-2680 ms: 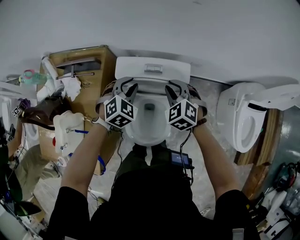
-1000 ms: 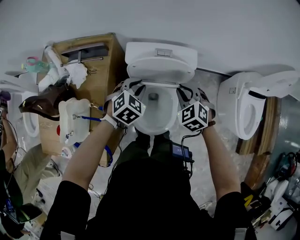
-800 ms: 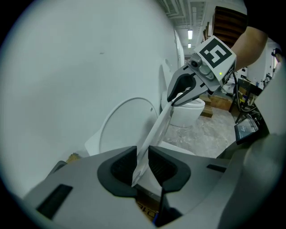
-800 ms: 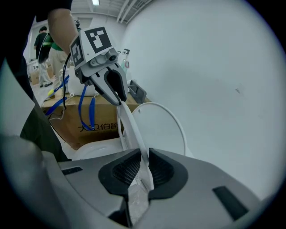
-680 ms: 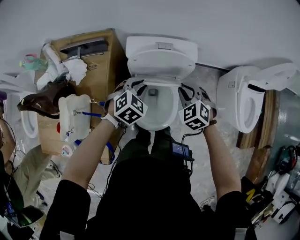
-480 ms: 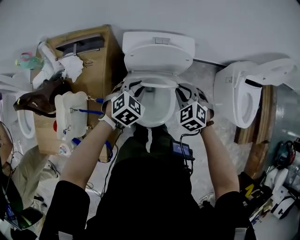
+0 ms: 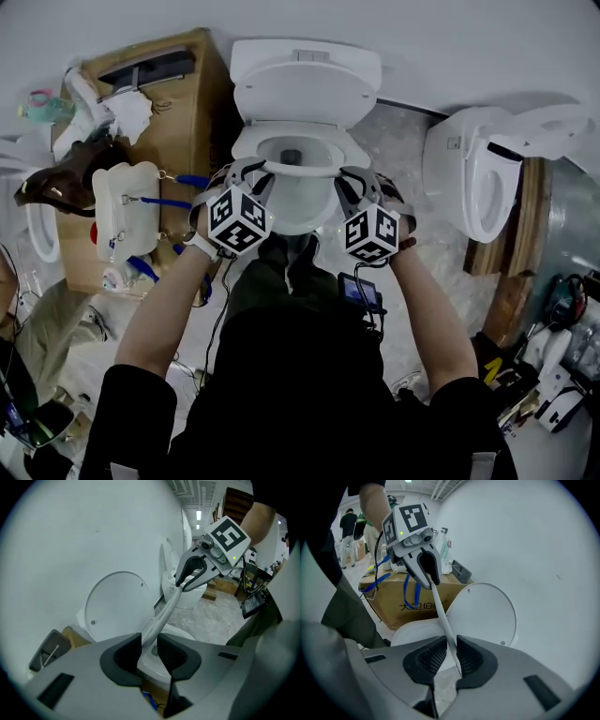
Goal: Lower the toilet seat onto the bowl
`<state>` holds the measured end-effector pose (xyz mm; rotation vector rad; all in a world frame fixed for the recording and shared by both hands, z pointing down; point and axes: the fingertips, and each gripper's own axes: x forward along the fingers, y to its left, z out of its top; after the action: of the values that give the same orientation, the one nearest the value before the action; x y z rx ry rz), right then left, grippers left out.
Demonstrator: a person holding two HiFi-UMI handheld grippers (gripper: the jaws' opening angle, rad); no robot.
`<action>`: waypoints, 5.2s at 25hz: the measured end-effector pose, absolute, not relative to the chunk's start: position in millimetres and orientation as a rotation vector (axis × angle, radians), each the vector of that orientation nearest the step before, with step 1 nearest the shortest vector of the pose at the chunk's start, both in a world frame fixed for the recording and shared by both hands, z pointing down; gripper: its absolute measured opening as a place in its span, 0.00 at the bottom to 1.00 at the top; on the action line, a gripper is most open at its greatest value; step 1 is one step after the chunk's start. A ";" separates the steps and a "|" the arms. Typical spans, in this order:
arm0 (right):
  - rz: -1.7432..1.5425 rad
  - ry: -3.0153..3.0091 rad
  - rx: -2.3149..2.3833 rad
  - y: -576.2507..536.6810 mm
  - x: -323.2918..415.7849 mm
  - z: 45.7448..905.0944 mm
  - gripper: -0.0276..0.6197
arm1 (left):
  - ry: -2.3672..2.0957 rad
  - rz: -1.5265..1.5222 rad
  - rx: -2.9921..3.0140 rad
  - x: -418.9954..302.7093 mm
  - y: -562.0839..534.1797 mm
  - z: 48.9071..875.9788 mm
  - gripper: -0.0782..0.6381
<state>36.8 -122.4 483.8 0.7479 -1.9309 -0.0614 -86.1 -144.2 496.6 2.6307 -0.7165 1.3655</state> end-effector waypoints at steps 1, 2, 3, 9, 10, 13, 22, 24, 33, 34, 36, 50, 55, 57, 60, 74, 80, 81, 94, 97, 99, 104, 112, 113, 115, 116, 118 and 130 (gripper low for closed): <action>-0.068 -1.935 0.747 -120.1 36.9 485.4 0.16 | -0.724 1.385 2.630 -85.7 -141.9 498.2 0.26; -0.077 -1.940 0.746 -117.7 36.7 487.1 0.16 | -0.734 1.404 2.627 -85.6 -139.6 499.7 0.26; -0.087 -1.944 0.745 -115.1 36.4 488.6 0.16 | -0.745 1.420 2.622 -85.7 -136.9 501.1 0.26; -0.103 -1.982 0.713 -92.5 35.0 500.9 0.16 | -0.822 1.476 2.540 -87.1 -113.6 512.6 0.26; -0.103 -1.990 0.702 -88.4 34.0 503.8 0.16 | -0.839 1.485 2.522 -88.2 -109.3 515.2 0.26; -0.111 -2.005 0.674 -77.0 33.1 510.8 0.16 | -0.890 1.509 2.479 -89.3 -97.4 521.6 0.27; -0.139 -2.030 0.612 -52.6 33.0 527.5 0.16 | -0.957 1.540 2.425 -90.6 -73.3 536.9 0.27; -0.141 -2.032 0.598 -47.0 31.7 531.9 0.16 | -0.964 1.542 2.413 -92.1 -67.5 540.9 0.27; -0.130 -2.027 0.538 -16.9 28.7 556.7 0.17 | -0.993 1.535 2.340 -96.6 -35.9 564.4 0.26; -0.136 -2.025 0.533 -13.9 28.0 559.9 0.17 | -0.997 1.528 2.333 -97.3 -33.0 567.7 0.26; -0.146 -2.021 0.523 -8.0 26.2 566.8 0.17 | -1.004 1.515 2.317 -99.3 -27.2 574.8 0.26; -0.254 -1.988 0.510 27.3 15.6 613.2 0.18 | -0.950 1.428 2.294 -114.0 7.9 620.7 0.26; -0.259 -1.964 0.529 34.8 11.2 626.7 0.18 | -0.966 1.251 2.276 -118.6 16.3 632.0 0.26; -0.254 -1.960 0.533 37.4 11.3 631.2 0.18 | -0.975 1.122 2.228 -120.0 19.2 634.5 0.26; -0.249 -1.960 0.520 41.4 11.6 639.7 0.18 | -0.979 0.959 2.156 -122.2 16.2 634.5 0.26; -0.230 -1.945 0.505 59.2 8.4 678.4 0.20 | -0.954 0.160 1.409 -142.9 22.4 684.5 0.27; -0.245 -1.946 0.502 67.7 6.4 693.9 0.20 | -0.914 0.117 1.344 -137.7 23.1 705.3 0.27; -0.245 -1.944 0.500 68.9 6.5 697.5 0.20 | -0.918 0.126 1.338 -137.4 23.2 709.5 0.27; -0.328 -1.932 0.403 88.8 4.9 759.3 0.23 | -0.908 0.109 1.247 -139.2 39.2 768.8 0.25; -0.358 -1.922 0.393 91.6 4.0 772.0 0.23 | -0.892 0.078 1.223 -140.0 42.2 780.9 0.24; -0.370 -1.916 0.394 93.1 2.9 778.6 0.23 | -0.890 0.050 1.210 -141.5 43.4 786.8 0.24; -0.392 -1.898 0.376 97.0 3.4 799.2 0.24 | -0.903 0.032 1.186 -142.0 46.6 807.0 0.23; -0.368 -1.878 0.348 103.0 1.4 835.1 0.24 | -0.906 0.050 1.168 -144.1 50.6 841.7 0.23; -0.363 -1.875 0.346 103.4 1.3 838.5 0.24 | -0.907 0.052 1.165 -144.1 50.7 844.9 0.23; -0.359 -1.869 0.342 103.9 1.2 844.1 0.24 | -0.909 0.054 1.159 -143.9 51.0 850.5 0.23; -0.359 -1.867 0.341 104.4 1.2 846.4 0.24 | -0.909 0.056 1.156 -143.7 51.4 852.9 0.23; -0.359 -1.863 0.337 105.3 1.4 850.7 0.24 | -0.908 0.061 1.153 -143.6 52.4 857.0 0.23; -0.280 -1.843 0.326 105.8 1.5 869.9 0.25 | -0.921 0.108 1.146 -142.3 51.6 875.3 0.24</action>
<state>1.5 105.8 869.9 0.3261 -1.8426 -0.2798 -142.3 51.6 875.3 1.1462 -0.9212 0.1085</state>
